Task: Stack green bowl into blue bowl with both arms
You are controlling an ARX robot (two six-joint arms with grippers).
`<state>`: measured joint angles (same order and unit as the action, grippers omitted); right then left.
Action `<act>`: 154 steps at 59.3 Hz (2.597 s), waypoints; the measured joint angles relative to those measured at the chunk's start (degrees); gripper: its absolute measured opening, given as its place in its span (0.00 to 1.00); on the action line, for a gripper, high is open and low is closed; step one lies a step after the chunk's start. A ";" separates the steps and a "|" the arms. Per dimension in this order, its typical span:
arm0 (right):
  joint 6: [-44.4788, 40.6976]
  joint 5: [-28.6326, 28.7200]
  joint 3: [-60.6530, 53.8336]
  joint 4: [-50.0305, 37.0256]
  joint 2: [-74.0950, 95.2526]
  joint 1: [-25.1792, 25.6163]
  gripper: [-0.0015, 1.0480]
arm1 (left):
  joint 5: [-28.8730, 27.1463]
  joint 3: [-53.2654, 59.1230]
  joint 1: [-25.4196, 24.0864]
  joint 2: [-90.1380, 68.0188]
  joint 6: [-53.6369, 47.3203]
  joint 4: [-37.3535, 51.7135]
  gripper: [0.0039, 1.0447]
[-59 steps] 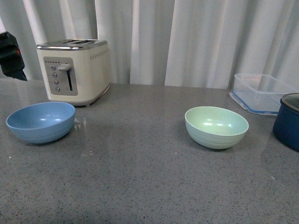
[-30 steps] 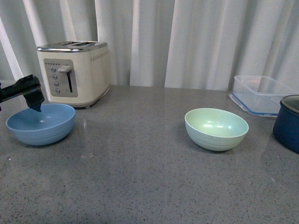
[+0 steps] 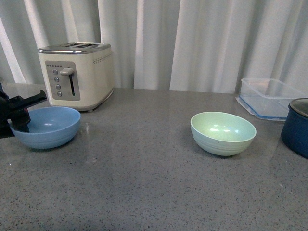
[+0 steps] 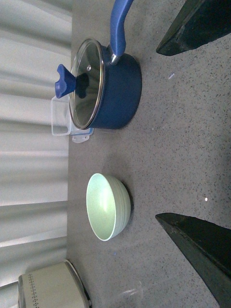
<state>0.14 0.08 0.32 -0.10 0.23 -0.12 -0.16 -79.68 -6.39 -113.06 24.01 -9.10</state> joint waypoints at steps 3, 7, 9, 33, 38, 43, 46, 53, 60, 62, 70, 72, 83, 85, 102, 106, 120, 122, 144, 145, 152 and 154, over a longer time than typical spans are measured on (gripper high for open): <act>-0.02 0.00 0.00 0.00 0.00 0.00 0.90 | 0.44 0.00 0.42 0.96 0.13 -0.44 0.03; -0.02 0.00 0.00 0.00 0.00 0.00 0.90 | 0.92 -0.07 2.16 3.58 0.09 -1.03 0.03; -0.02 0.00 0.00 0.00 0.00 0.00 0.90 | 1.07 -0.07 3.28 4.94 0.07 -1.01 0.03; 0.00 0.00 0.00 0.00 0.00 0.00 0.90 | -0.35 -0.74 17.25 7.08 -0.22 0.20 0.03; -0.02 0.00 0.00 0.00 0.00 0.00 0.90 | -0.81 -1.31 19.12 5.73 -0.33 0.66 0.03; -0.02 0.00 0.00 0.00 0.00 0.00 0.90 | -1.14 -1.88 20.13 4.15 -0.37 0.81 0.03; -0.02 0.00 0.00 0.00 0.00 0.00 0.90 | -1.33 -2.29 20.52 2.91 -0.35 0.81 0.03; 0.00 0.00 0.00 0.00 0.00 0.00 0.90 | -1.36 -2.56 21.05 0.70 -0.35 0.79 0.03; 0.00 0.00 0.00 0.00 0.00 0.00 0.90 | -2.19 -2.67 21.57 -1.42 -1.09 0.79 0.03; -0.02 0.00 0.00 0.00 0.00 0.00 0.90 | -2.12 -2.67 21.70 -1.73 -1.27 0.79 0.03; -0.02 0.00 0.00 0.00 0.00 0.00 0.90 | -1.51 -2.67 22.18 -2.56 -1.95 0.83 0.03; -0.02 0.00 0.00 0.00 0.00 0.00 0.90 | -1.38 -2.67 22.23 -2.58 -2.14 0.83 0.03; -0.02 0.00 0.00 0.00 0.00 0.00 0.90 | -0.37 -1.95 21.81 -0.70 -2.99 2.14 0.29; -0.02 0.00 0.00 0.00 0.00 0.00 0.90 | -0.24 -1.49 21.62 0.39 -3.10 2.45 0.34; -0.02 0.00 0.00 0.00 0.00 0.00 0.90 | -10.95 12.72 19.82 25.27 -17.88 26.95 0.68; 0.00 -0.02 0.00 0.00 0.00 0.00 0.90 | -11.65 18.34 18.95 33.46 -20.74 30.77 0.56; 0.00 0.00 0.00 0.00 0.00 0.00 0.90 | -8.50 41.22 15.28 43.15 -23.08 40.24 0.15; 0.00 0.00 0.00 0.00 0.00 0.00 0.90 | -8.15 44.70 14.71 43.76 -23.15 41.24 0.08; -0.02 0.00 0.00 0.00 0.00 0.00 0.90 | -4.48 62.18 11.17 56.59 -23.56 47.06 0.03; 0.00 0.00 0.00 0.00 0.00 0.00 0.90 | -4.31 62.88 11.02 57.16 -23.56 47.10 0.03; -0.02 0.00 0.00 0.00 0.00 0.00 0.90 | -0.35 66.71 7.93 61.40 -23.58 47.21 0.03; -0.02 0.00 0.00 0.00 0.00 0.00 0.90 | -0.11 67.67 7.19 62.60 -23.56 47.19 0.03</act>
<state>0.12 0.08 0.32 -0.10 0.23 -0.12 -0.27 -12.01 0.80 -50.46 0.45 38.09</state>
